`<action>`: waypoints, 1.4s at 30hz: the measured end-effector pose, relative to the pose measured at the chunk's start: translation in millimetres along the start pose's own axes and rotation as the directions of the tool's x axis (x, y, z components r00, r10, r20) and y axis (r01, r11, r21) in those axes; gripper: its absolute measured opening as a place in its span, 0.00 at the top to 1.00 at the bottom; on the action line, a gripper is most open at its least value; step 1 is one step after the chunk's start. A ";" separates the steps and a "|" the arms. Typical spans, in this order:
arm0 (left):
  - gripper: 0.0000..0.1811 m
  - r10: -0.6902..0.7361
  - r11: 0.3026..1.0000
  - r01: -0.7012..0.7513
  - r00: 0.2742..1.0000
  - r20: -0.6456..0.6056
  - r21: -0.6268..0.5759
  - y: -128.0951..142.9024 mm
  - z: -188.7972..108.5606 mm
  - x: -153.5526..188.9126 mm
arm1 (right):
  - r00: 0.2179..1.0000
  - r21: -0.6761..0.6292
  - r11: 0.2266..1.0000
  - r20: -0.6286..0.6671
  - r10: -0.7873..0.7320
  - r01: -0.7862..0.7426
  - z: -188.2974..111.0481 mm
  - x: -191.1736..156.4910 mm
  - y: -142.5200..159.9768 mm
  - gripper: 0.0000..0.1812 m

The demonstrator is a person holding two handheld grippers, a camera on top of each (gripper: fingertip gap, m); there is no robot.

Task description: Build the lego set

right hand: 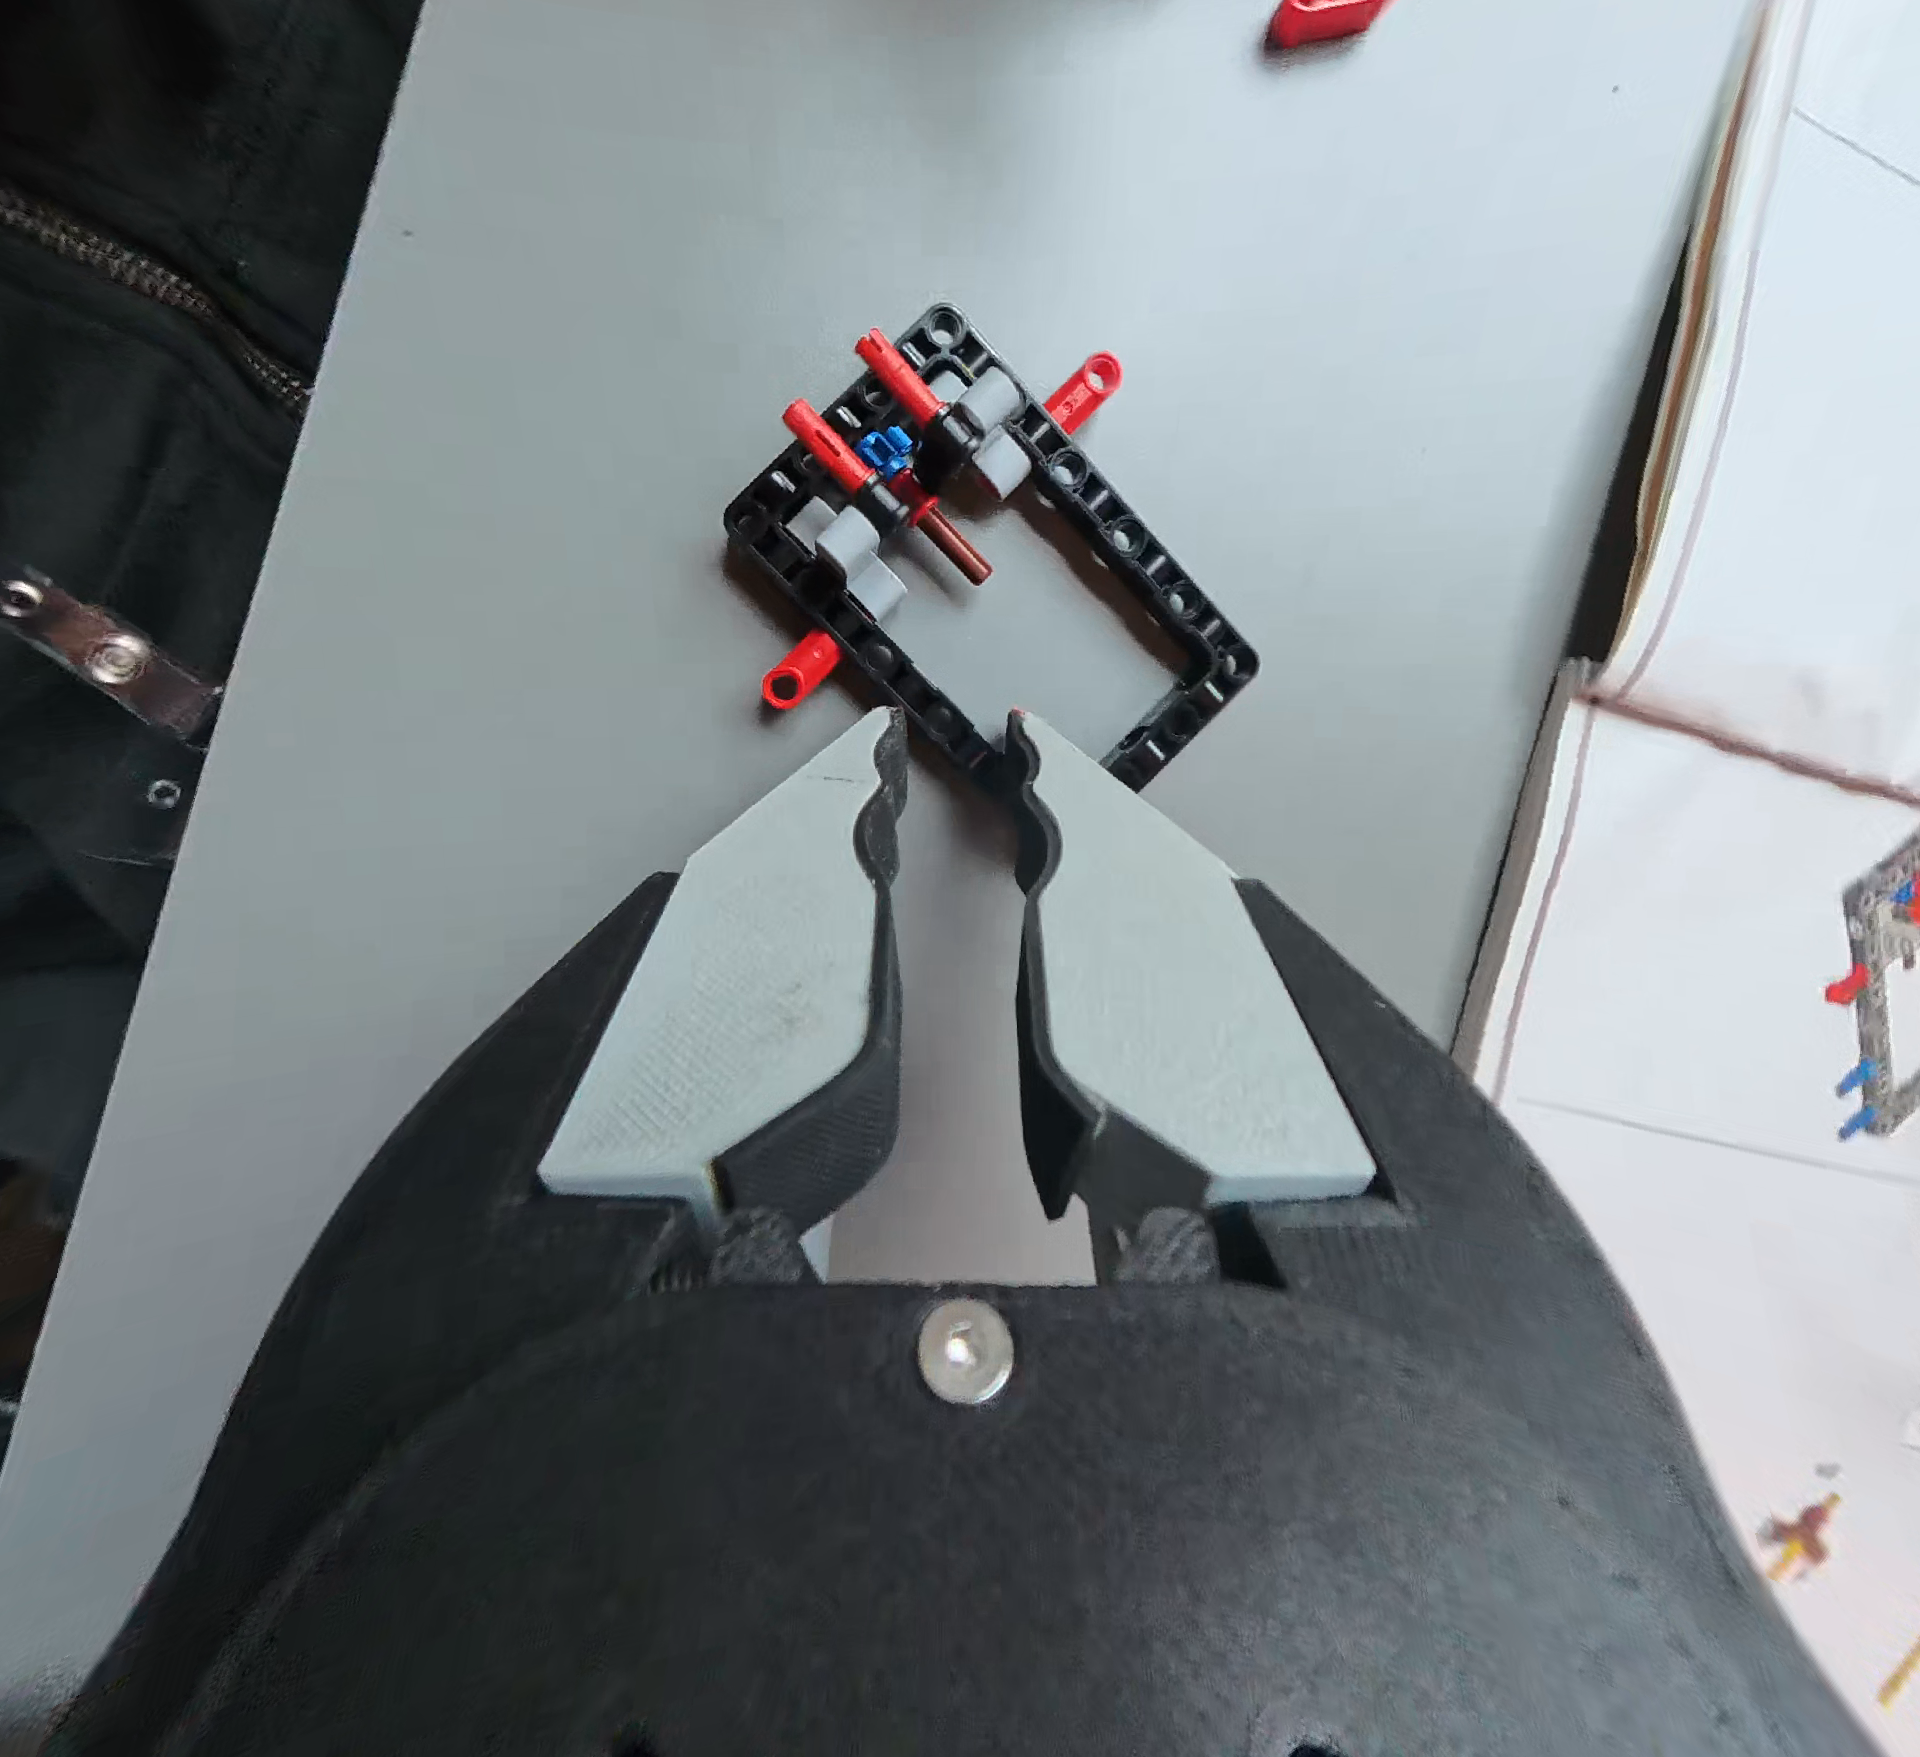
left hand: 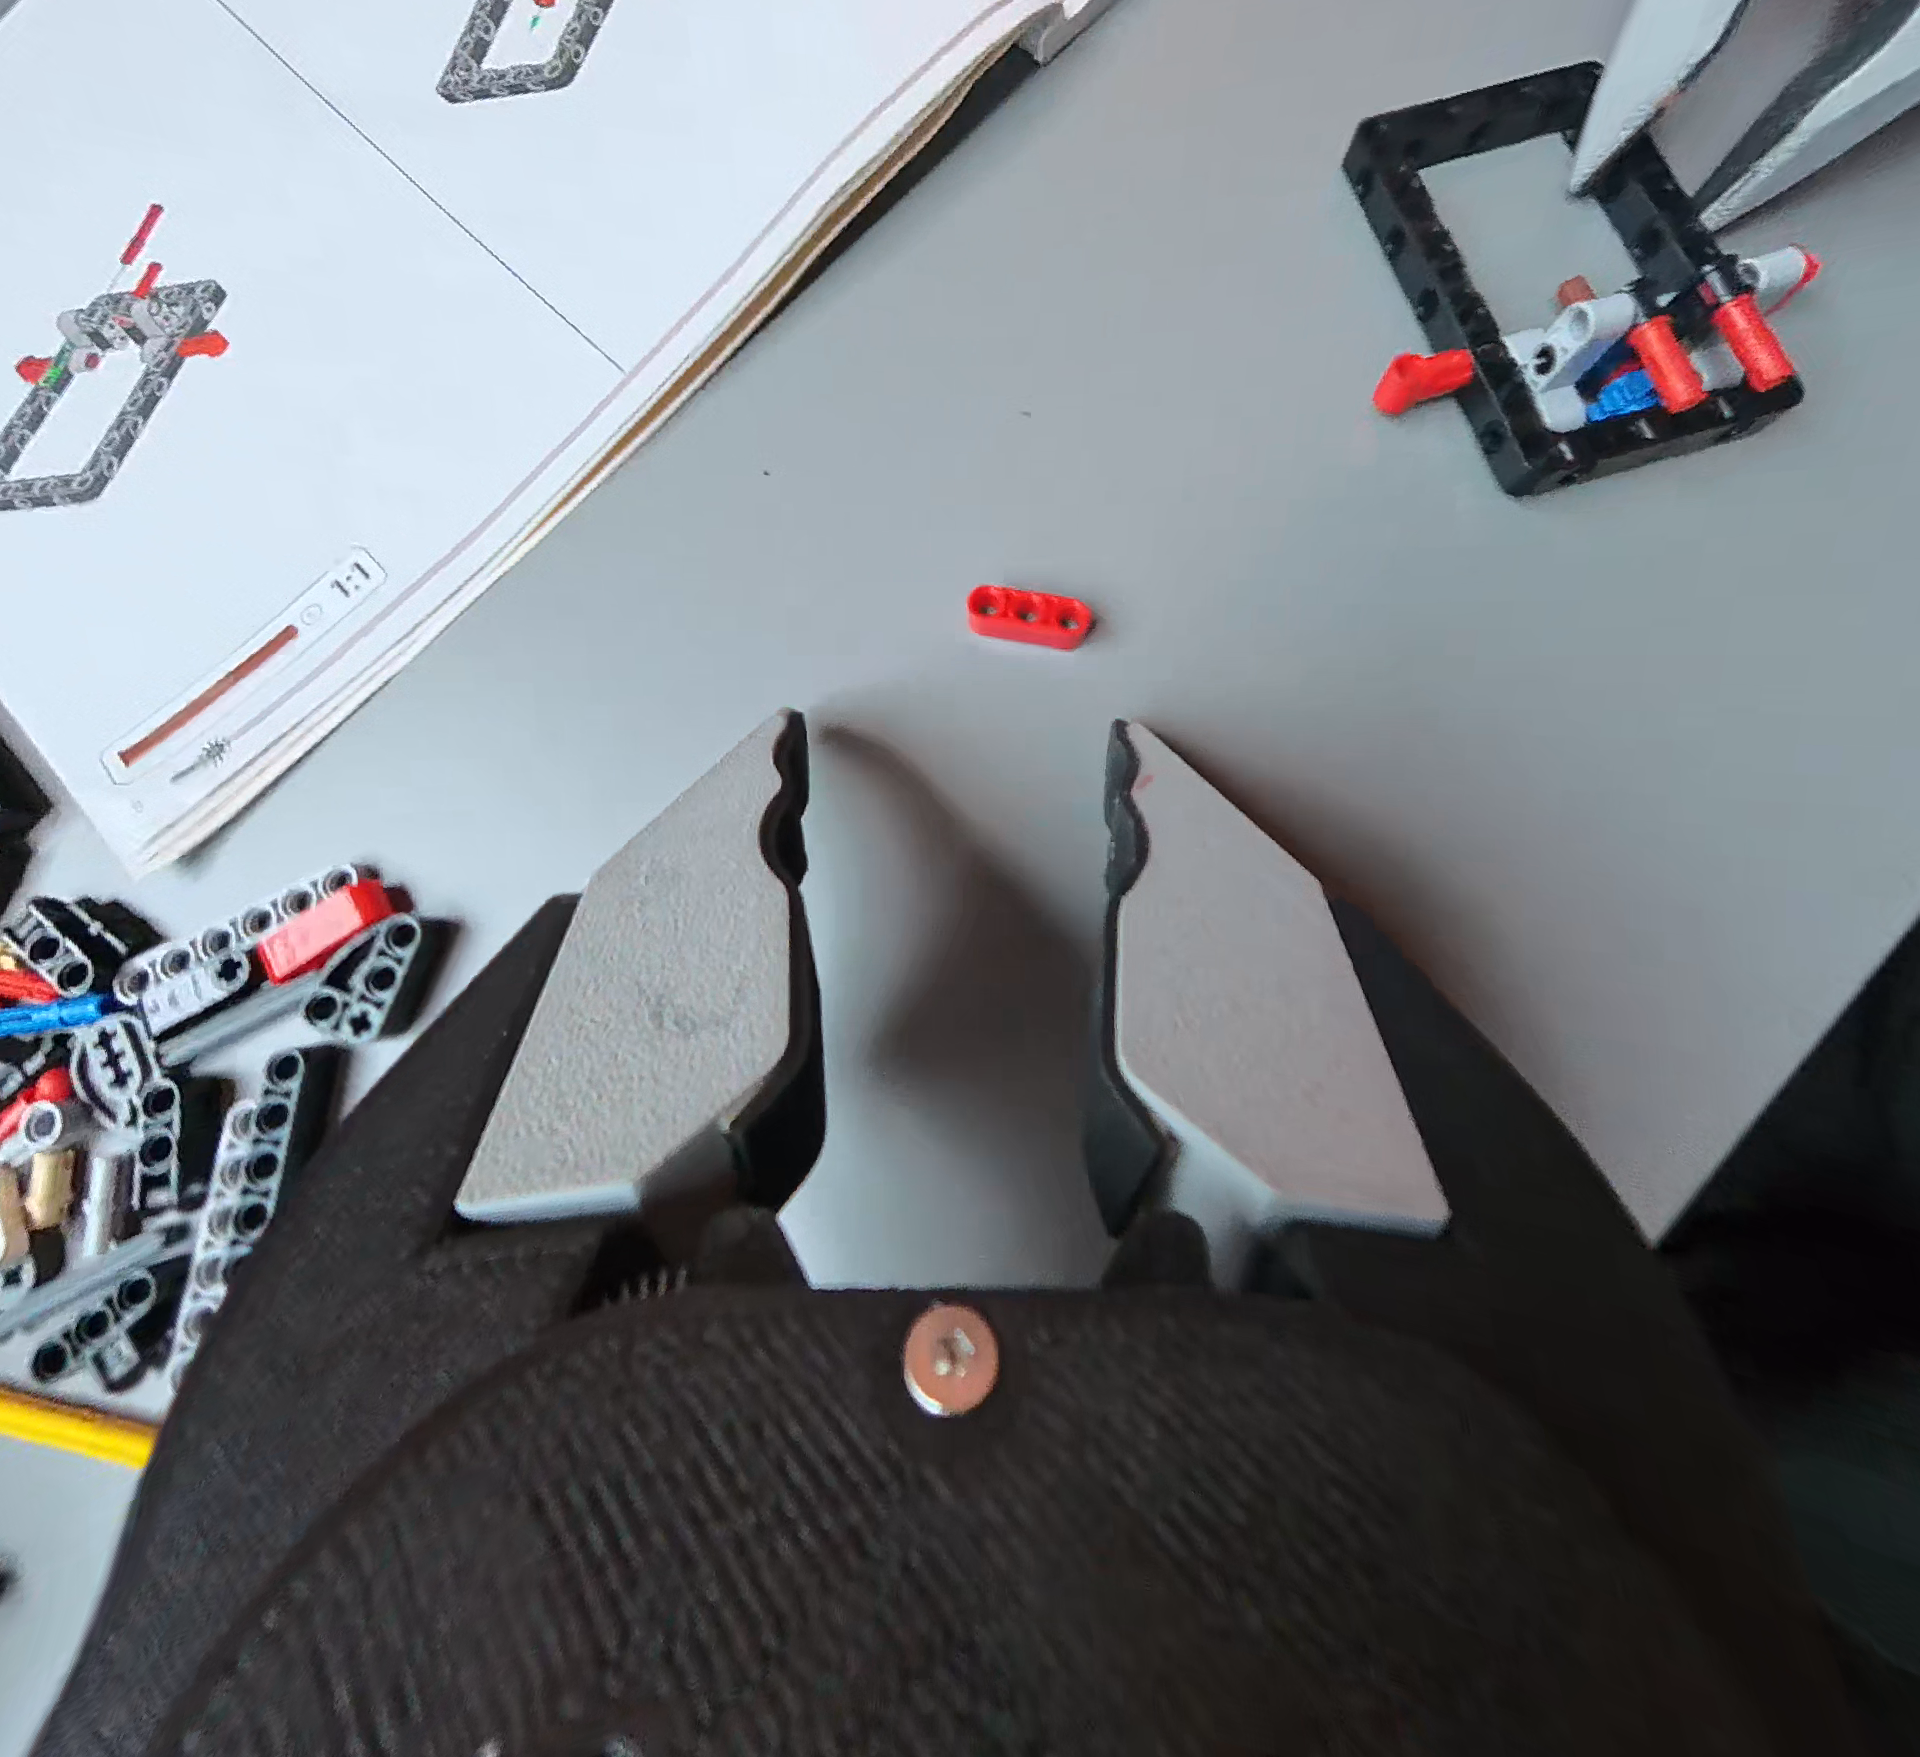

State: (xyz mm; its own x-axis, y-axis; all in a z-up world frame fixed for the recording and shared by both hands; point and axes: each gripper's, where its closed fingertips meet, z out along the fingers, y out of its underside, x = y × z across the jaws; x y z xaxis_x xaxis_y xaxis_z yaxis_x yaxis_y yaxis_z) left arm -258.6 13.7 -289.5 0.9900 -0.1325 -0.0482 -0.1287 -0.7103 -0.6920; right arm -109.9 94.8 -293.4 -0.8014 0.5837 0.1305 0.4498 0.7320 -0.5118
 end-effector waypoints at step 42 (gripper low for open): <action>0.88 0.517 0.542 -0.213 0.847 -0.122 0.813 -146.7 -43.5 166.2 | 0.711 0.573 0.428 0.621 0.329 -0.699 -71.6 -23.0 -90.5 1.00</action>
State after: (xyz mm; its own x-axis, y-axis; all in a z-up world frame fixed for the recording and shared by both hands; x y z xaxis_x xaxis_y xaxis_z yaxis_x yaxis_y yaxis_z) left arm -77.7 65.8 -164.7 0.7655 -0.5636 -0.3104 -0.2341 0.2054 -0.9503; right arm -103.9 40.3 -189.2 -0.6668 0.4374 -0.6034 0.5270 -0.2956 -0.7968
